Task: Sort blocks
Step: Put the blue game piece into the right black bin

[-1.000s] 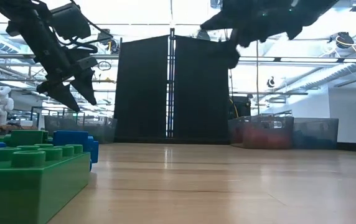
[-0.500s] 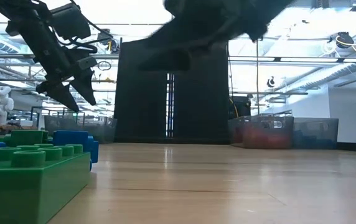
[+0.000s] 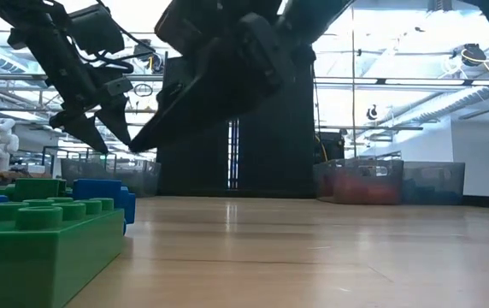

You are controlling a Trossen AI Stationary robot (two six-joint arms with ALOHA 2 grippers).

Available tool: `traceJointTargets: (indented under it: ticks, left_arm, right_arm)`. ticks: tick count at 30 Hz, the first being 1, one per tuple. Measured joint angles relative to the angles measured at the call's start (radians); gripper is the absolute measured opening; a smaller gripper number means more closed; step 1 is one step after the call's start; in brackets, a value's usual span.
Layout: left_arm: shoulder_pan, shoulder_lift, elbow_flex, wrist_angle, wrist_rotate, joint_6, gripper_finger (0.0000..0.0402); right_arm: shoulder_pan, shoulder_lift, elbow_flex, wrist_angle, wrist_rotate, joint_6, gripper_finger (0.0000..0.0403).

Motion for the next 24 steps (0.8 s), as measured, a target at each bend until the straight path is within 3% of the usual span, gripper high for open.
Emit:
traceJointTargets:
  ticks: [9, 15, 24]
  left_arm:
    - [0.000, 0.000, 0.000, 0.000, 0.000, 0.000, 0.0343]
    - [0.000, 0.000, 0.000, 0.001, 0.000, 0.000, 0.0343]
    - [-0.001, 0.000, 0.000, 0.002, 0.000, -0.005, 0.0343]
  right_arm:
    - [0.047, 0.059, 0.001, 0.029, -0.014, -0.097, 0.0336]
    - [0.059, 0.079, 0.001, 0.055, 0.060, -0.088, 0.0336]
    - [0.054, 0.105, 0.002, 0.164, 0.059, -0.076, 0.0336]
